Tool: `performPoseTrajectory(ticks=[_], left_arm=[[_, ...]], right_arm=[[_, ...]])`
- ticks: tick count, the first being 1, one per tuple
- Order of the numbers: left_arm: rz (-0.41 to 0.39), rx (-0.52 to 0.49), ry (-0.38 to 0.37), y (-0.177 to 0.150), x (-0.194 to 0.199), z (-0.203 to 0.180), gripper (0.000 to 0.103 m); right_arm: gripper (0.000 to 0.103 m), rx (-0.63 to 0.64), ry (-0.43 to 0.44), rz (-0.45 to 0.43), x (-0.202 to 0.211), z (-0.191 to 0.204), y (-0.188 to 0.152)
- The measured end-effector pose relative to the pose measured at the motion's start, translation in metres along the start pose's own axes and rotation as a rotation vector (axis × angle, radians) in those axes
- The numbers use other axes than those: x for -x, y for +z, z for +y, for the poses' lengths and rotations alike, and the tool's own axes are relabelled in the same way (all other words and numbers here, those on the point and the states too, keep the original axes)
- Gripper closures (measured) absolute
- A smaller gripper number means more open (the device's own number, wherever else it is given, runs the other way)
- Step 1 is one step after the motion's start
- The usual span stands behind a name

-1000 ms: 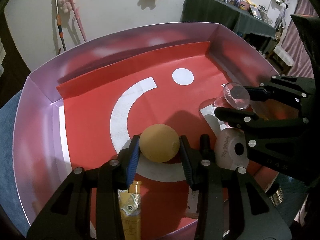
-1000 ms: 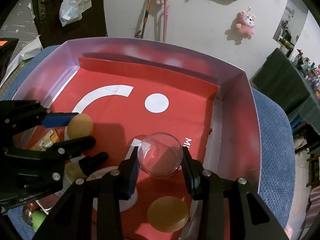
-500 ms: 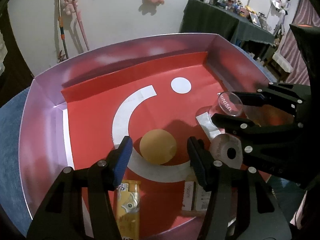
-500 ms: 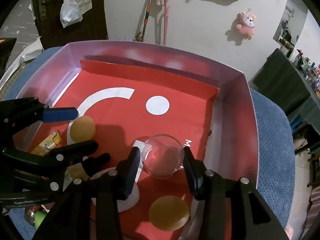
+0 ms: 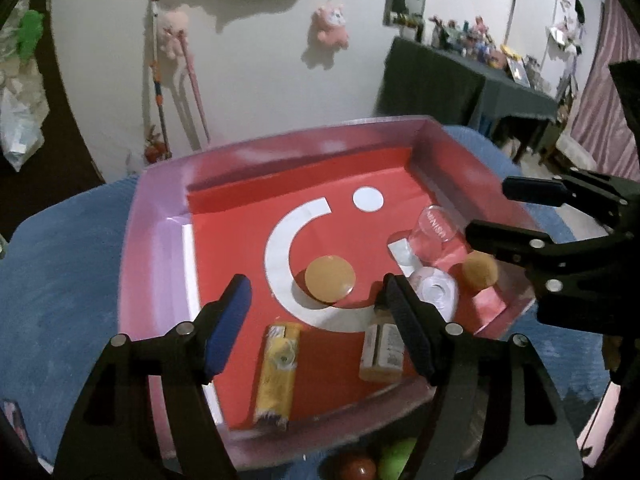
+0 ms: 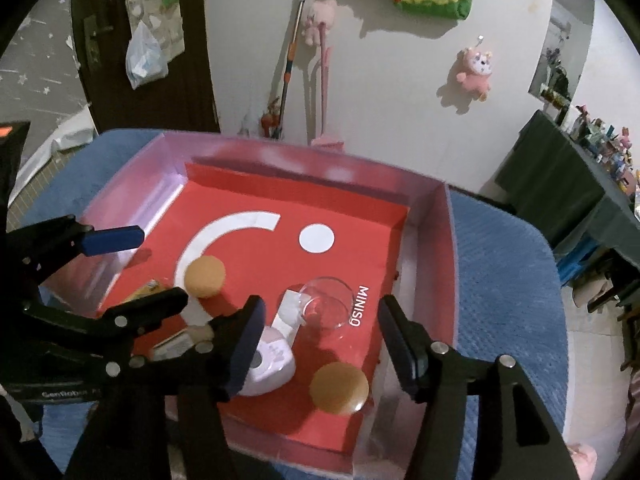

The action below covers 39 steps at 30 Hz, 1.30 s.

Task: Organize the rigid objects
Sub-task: 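Withdraw both tools from the box toward the remaining table items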

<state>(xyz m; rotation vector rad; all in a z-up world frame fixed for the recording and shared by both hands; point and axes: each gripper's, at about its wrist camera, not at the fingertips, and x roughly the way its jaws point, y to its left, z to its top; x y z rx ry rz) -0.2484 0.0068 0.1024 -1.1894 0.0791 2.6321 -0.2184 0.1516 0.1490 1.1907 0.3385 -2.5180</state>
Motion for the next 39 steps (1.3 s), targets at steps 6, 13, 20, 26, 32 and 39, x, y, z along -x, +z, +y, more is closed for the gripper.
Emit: performPoseTrajectory(ticks=[6,13,20,26,32,39], left_arm=[[-0.094,0.014,0.024,-0.008,0.04,0.0,0.027],[-0.145,0.035,0.044,-0.023,0.076,-0.002,0.026],[-0.186,0.058,0.066,-0.052,0.107,-0.008,0.018],[-0.234,0.085,0.088,-0.082,0.129,-0.011,0.016],[-0.275,0.104,0.088,-0.11,0.142,-0.018,0.012],[-0.26,0.098,0.108,-0.137,0.131,-0.028,0.012]], right_arm=[[0.029,-0.009,-0.006,-0.093,0.048,-0.001,-0.003],[0.021,0.002,-0.009,-0.182,0.098,0.011,-0.017],[0.014,0.021,-0.006,-0.241,0.134,0.03,-0.044],[0.008,0.003,0.0,-0.283,0.159,0.04,-0.079],[0.001,-0.034,0.005,-0.32,0.17,0.044,-0.118],[0.0,-0.071,0.022,-0.321,0.16,0.049,-0.155]])
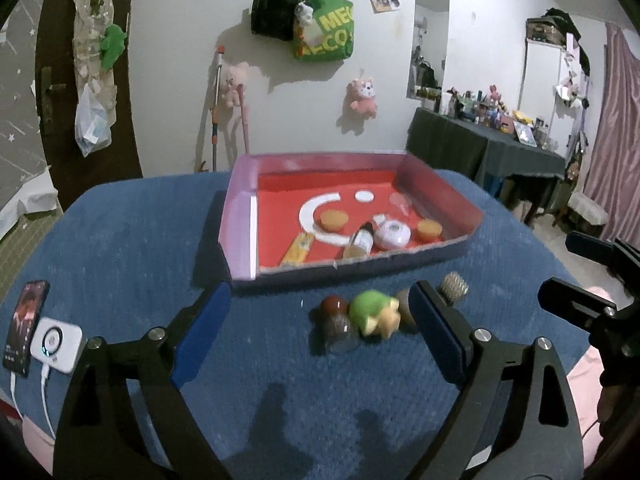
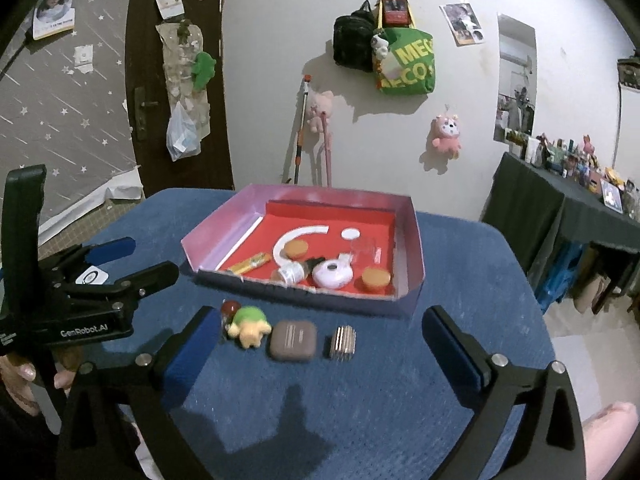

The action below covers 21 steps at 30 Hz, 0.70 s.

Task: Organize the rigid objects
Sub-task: 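Withdraw both tools from the box toward the remaining table items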

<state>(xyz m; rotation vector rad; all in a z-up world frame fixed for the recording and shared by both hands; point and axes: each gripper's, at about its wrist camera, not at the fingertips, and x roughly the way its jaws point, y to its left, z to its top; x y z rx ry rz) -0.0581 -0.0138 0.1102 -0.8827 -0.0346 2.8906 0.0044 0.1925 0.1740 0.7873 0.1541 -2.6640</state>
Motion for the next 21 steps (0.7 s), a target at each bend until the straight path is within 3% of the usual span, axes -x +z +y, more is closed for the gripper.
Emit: performPoseTrajectory(ticks=[10,21], left_arm=[[0.078,0.027,-0.002,-0.04,-0.024,0.001,0.012],[0.116,0.043,0.012,-0.047,-0.039,0.012,0.012]], right_arm=[[0.0,-0.083,-0.014,0.039,-0.028,-0.011,-0.053],[0.0,-0.121,-0.018,0.087,-0.053,-0.025,-0.069]])
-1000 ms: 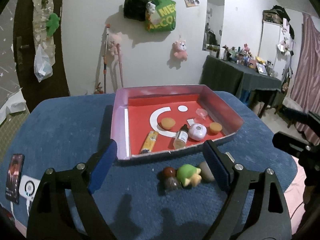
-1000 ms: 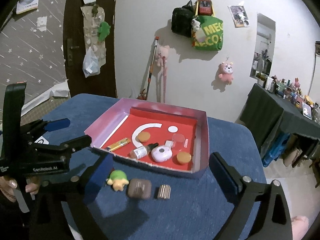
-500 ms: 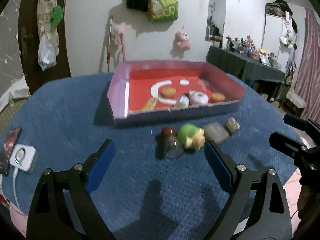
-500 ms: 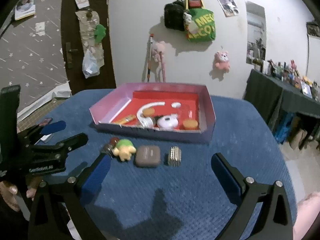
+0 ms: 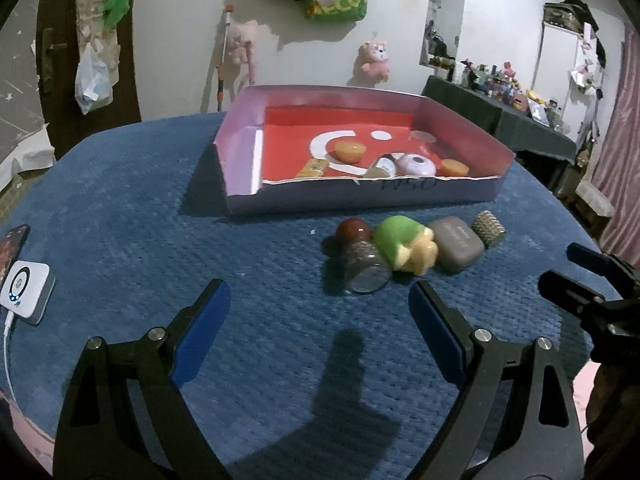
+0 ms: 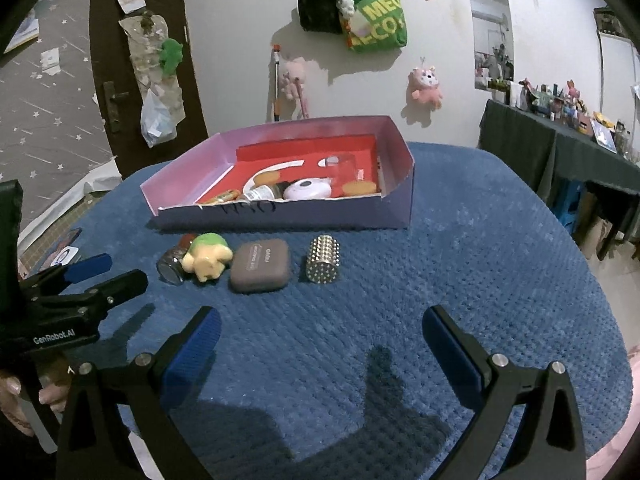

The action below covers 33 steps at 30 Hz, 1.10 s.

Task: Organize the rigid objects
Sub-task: 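Withdraw both tools from the box toward the remaining table items, then grasp the dark round jar with the left tool while the right tool grasps the studded roller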

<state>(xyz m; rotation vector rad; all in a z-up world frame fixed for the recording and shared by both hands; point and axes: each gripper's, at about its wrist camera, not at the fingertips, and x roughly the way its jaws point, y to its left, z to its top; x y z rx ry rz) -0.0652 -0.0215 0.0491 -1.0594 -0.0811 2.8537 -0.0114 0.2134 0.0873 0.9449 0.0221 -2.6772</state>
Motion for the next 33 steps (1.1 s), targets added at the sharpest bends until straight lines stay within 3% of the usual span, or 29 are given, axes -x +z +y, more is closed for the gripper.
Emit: performPoseTrajectory(ticks=[14,23,33], left_arm=[[0.072,0.004,-0.041,0.015,-0.024,0.0,0.012],[0.107,-0.028,-0.024,0.021,-0.041,0.0,0.013],[0.14,-0.09,0.017,0.024,-0.053,0.0,0.013]], right_arm=[[0.002,-0.001,-0.022,0.062,-0.03,-0.003,0.024],[0.01,-0.045,-0.011,0.16,-0.068,-0.018,0.04],[0.011,-0.024,-0.018,0.18,-0.079,-0.017,0.045]])
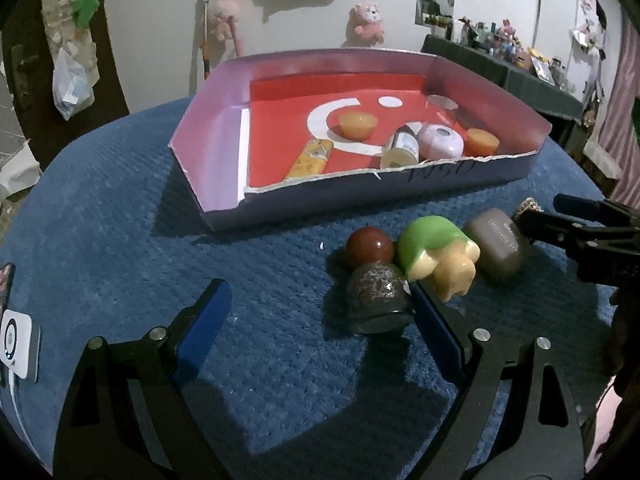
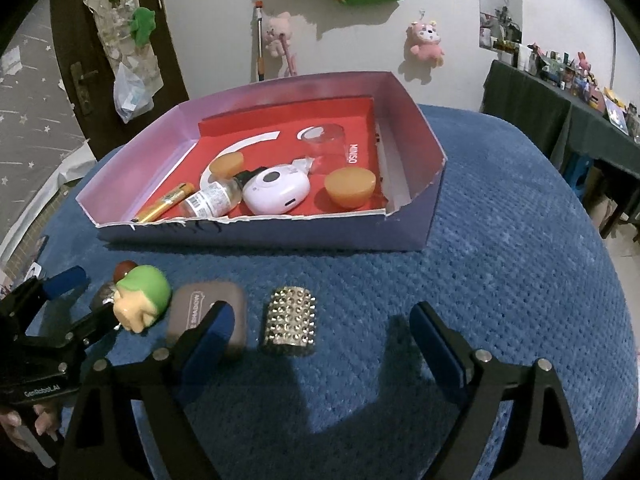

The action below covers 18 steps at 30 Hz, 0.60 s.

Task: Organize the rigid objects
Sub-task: 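Grasp the dark round jar with the left tool while the right tool grasps the studded roller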

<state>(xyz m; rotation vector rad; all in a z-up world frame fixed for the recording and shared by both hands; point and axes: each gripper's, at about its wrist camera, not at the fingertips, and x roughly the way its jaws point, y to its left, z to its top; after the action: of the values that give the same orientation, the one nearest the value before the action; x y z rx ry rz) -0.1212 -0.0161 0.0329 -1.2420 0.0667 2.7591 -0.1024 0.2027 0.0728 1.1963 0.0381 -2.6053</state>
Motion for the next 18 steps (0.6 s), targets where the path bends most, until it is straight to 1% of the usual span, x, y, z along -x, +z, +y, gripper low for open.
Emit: performPoseTrajectory(ticks=[2,4,5,8,9,11,13,15,18], left_arm=[[0.006,0.001,-0.008,0.0011,-0.0014,0.0004,0.016],[0.02,0.007,-0.033,0.0024,-0.004,0.0012,0.023],[0.025,0.01,-0.042,0.0026,-0.0051,0.0012,0.024],[0.02,0.009,-0.047,0.0034,-0.0049,0.0002,0.03],[0.02,0.008,-0.05,0.0034,-0.005,-0.0006,0.033],[0.019,0.002,-0.049,0.004,-0.0053,-0.0023,0.036],[0.017,-0.005,-0.051,0.0045,-0.0051,-0.0037,0.04],[0.015,-0.002,-0.052,0.0045,-0.0053,-0.0035,0.041],[0.012,-0.002,-0.062,0.0044,-0.0051,-0.0046,0.049]], right_arm=[[0.012,0.002,-0.002,-0.001,0.0006,0.0001,-0.0007],[0.013,0.0,-0.002,-0.002,0.0009,-0.0002,-0.0005],[0.014,0.0,-0.002,-0.001,0.0009,-0.0003,-0.0005],[0.016,-0.012,0.001,0.0,0.0017,-0.0021,-0.002],[0.021,-0.016,0.0,0.006,0.0012,-0.0033,-0.0025],[0.029,-0.02,0.0,0.029,-0.0021,-0.0039,-0.0025],[0.029,-0.012,-0.004,0.024,-0.0017,-0.0023,-0.0021],[0.029,0.005,-0.013,0.028,-0.0022,0.0009,-0.0029],[0.033,0.021,-0.02,0.03,-0.0025,0.0038,-0.0037]])
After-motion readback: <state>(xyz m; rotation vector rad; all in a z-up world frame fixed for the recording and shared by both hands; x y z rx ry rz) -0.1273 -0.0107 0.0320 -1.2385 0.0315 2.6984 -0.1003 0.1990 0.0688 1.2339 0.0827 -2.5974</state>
